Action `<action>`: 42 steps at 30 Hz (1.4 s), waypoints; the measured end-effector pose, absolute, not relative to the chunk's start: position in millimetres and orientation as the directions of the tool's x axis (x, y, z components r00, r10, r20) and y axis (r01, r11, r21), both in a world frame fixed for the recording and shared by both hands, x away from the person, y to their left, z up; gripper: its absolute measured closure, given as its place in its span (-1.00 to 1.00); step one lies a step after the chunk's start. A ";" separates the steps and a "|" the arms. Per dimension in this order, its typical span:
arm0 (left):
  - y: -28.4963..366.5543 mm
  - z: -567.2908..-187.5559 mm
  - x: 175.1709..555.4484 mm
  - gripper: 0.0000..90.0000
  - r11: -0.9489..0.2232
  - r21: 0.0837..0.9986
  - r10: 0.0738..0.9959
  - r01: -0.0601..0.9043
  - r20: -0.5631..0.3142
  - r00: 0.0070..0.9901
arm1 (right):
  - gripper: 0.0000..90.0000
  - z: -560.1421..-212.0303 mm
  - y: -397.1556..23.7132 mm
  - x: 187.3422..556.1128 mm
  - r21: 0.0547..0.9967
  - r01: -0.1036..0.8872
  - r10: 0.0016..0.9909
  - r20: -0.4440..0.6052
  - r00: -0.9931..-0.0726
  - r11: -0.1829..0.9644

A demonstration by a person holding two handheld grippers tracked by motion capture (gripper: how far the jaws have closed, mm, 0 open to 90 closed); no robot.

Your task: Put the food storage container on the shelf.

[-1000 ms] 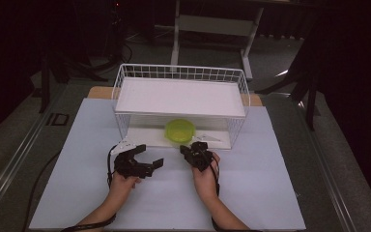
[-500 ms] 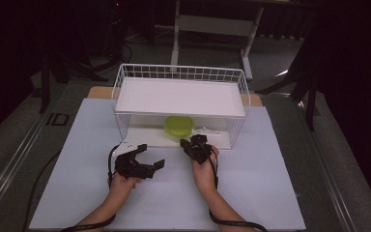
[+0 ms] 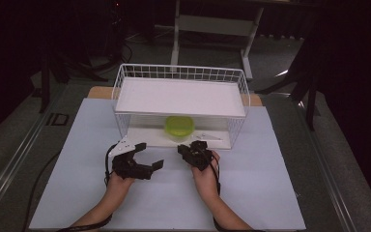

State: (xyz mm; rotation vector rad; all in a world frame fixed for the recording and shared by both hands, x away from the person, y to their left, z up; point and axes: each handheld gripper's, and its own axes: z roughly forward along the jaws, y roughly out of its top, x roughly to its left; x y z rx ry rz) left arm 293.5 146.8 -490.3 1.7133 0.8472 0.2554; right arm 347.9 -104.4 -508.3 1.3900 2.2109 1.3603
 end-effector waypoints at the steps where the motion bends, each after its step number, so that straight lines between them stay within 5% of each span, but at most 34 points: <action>1: 147.4 -489.3 292.6 -0.99 -0.092 0.913 0.643 0.397 -0.250 0.724 | 0.66 -506.7 -105.0 344.6 0.781 0.609 0.786 0.286 -0.548 0.141; 9: 147.6 -480.4 284.2 -0.99 -0.116 0.923 0.603 0.367 -0.228 0.764 | -0.11 -495.9 -108.6 324.7 0.811 0.563 0.748 0.276 -0.604 0.156; 17: 149.6 -472.7 276.6 -0.99 -0.117 0.922 0.587 0.368 -0.235 0.775 | -0.66 -486.3 -110.8 305.8 0.851 0.481 0.694 0.216 -0.687 0.212; 42: 178.5 -468.2 246.6 -0.99 -0.147 0.925 0.560 0.349 -0.213 0.800 | -0.69 -470.7 -151.5 271.2 0.885 0.397 0.698 0.125 -0.705 0.243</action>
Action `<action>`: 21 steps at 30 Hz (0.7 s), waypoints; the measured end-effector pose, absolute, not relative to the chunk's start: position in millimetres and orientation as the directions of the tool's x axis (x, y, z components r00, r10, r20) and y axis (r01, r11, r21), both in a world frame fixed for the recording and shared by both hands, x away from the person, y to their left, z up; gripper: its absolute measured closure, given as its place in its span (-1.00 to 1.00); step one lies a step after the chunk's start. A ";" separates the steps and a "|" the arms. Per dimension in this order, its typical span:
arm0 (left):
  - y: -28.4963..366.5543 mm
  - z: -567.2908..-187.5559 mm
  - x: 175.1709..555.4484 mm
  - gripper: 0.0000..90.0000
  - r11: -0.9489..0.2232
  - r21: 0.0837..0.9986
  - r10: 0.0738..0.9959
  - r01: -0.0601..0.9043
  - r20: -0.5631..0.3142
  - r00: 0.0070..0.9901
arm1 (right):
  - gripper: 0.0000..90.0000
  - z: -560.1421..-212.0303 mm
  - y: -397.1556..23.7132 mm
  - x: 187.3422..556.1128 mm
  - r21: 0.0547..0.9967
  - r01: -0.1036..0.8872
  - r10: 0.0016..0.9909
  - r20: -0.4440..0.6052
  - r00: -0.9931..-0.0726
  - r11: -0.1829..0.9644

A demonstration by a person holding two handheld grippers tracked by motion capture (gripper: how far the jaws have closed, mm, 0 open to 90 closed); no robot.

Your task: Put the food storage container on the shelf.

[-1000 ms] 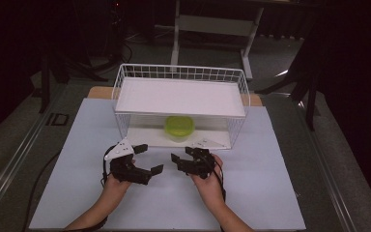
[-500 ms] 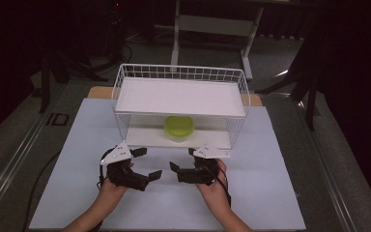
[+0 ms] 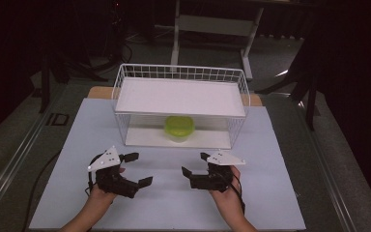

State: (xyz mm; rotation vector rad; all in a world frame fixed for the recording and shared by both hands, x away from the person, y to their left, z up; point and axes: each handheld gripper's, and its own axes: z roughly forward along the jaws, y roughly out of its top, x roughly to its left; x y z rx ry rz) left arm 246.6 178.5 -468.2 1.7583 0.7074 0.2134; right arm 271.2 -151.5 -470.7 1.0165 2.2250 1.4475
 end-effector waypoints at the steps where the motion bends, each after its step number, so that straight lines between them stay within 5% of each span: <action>1: 181.4 -468.4 245.6 -0.99 -0.149 0.924 0.566 0.352 -0.212 0.797 | -0.69 -470.4 -153.9 269.6 0.885 0.396 0.698 0.122 -0.705 0.245; 21: 215.9 -485.2 223.7 -0.99 -0.120 0.914 0.615 0.388 -0.238 0.752 | -0.68 -473.3 -204.2 242.1 0.887 0.398 0.718 0.118 -0.686 0.235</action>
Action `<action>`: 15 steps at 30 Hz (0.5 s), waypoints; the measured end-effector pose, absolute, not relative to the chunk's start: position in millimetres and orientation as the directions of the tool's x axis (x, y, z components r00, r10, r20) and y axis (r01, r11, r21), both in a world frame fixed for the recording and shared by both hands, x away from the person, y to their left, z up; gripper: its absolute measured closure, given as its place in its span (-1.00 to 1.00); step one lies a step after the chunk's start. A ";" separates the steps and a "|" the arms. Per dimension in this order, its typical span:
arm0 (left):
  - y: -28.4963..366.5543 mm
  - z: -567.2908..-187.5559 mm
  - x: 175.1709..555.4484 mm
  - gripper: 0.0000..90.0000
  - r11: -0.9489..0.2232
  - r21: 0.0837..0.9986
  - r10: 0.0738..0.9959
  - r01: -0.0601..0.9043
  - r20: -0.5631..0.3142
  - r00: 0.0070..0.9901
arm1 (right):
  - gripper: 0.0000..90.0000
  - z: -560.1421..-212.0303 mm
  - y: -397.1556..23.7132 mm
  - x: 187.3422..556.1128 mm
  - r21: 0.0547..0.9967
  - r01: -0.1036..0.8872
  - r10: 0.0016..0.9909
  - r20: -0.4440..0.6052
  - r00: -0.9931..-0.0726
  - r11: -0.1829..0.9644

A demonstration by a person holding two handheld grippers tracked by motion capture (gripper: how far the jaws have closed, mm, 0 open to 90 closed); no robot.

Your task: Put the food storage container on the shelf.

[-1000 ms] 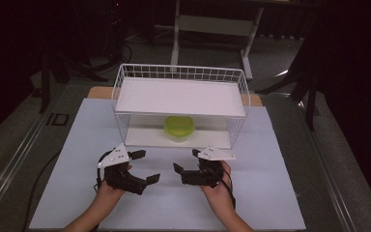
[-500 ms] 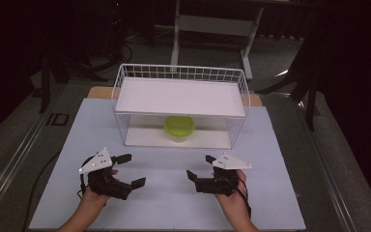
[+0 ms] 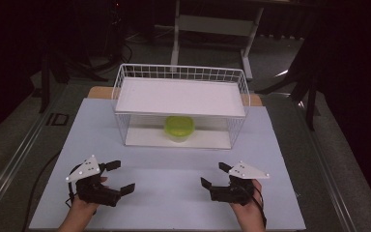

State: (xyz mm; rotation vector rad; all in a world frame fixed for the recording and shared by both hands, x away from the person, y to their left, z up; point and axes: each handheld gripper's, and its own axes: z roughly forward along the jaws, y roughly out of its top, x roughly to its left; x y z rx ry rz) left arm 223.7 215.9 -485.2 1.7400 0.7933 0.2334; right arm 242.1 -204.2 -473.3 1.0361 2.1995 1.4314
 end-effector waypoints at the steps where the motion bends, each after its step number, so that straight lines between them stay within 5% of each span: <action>1: 216.7 -486.4 223.7 -0.99 -0.120 0.914 0.616 0.388 -0.238 0.751 | -0.68 -474.6 -206.7 241.1 0.889 0.395 0.720 0.117 -0.684 0.231; 15: 219.8 -498.5 223.1 -0.99 -0.163 0.907 0.640 0.388 -0.202 0.741 | -0.68 -486.4 -217.3 241.4 0.887 0.379 0.716 0.085 -0.693 0.263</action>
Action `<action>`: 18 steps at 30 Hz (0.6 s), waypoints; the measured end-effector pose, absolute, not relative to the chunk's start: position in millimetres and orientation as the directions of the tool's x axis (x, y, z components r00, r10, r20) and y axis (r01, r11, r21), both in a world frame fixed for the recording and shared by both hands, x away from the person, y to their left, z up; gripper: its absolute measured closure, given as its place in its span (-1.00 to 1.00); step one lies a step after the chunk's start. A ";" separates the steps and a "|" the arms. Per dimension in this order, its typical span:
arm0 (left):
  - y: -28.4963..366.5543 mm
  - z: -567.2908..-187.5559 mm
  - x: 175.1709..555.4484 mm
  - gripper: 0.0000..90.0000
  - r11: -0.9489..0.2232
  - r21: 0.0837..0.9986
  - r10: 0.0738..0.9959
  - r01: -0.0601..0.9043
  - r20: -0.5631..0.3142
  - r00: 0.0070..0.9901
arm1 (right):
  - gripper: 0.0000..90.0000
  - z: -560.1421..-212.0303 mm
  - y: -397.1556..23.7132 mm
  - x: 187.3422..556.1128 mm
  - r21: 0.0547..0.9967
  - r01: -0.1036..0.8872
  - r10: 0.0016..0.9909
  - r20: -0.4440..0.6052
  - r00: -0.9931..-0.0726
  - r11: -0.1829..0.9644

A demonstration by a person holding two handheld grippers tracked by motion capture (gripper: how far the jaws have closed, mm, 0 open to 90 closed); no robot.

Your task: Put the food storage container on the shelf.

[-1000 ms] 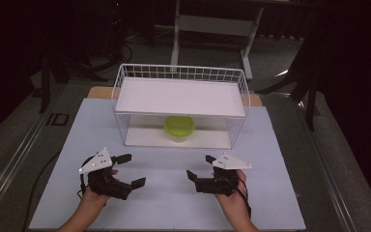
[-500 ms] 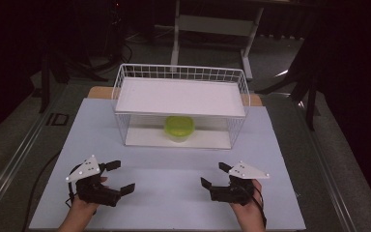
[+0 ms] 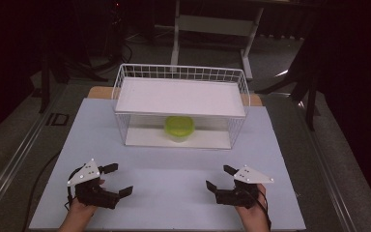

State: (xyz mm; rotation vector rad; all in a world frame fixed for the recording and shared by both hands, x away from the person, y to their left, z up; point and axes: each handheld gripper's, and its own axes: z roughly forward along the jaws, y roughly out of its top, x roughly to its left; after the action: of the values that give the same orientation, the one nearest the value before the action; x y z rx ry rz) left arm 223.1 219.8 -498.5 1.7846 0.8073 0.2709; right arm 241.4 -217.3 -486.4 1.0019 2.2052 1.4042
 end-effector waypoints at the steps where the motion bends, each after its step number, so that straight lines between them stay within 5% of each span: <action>1: 219.6 -499.0 223.3 -0.99 -0.159 0.906 0.642 0.392 -0.207 0.739 | -0.68 -487.3 -217.0 241.5 0.886 0.379 0.714 0.082 -0.695 0.268; 18: 219.7 -497.2 222.9 -0.99 -0.130 0.912 0.632 0.390 -0.227 0.741 | -0.68 -497.1 -226.8 257.5 0.884 0.393 0.707 0.108 -0.699 0.253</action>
State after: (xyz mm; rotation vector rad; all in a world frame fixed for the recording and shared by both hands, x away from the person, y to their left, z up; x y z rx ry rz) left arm 222.9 219.7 -497.2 1.7515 0.8081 0.2526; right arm 257.5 -226.8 -497.1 1.0140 2.2190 1.4243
